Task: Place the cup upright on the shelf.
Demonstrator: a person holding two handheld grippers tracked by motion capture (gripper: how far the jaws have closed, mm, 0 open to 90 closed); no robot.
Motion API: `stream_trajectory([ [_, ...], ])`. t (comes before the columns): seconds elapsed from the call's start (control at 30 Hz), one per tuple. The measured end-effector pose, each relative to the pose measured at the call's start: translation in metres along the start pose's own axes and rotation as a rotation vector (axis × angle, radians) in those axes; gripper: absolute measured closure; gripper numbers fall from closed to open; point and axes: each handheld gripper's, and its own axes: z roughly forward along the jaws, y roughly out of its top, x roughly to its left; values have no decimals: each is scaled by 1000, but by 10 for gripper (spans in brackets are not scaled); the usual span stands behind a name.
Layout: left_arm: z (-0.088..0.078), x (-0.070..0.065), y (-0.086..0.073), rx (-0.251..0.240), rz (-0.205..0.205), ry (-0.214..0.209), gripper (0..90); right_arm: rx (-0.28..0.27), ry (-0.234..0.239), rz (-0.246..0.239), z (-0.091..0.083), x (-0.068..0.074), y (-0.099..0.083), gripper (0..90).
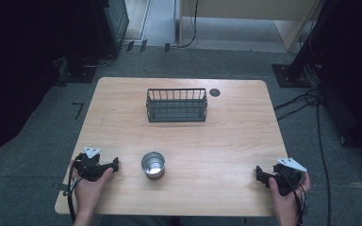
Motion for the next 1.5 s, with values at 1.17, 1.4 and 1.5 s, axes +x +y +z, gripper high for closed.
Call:
stream_trajectory([
  [1.17,-65,-45,20,-43,68,-67,0,0,0,0,0,0,0,0],
  [1.4,-73,-63,33,-69,83,-91,0,0,0,0,0,0,0,0],
  [1.5,-75,-71,35,-70,93,-110,0,0,0,1,0,0,0,0],
])
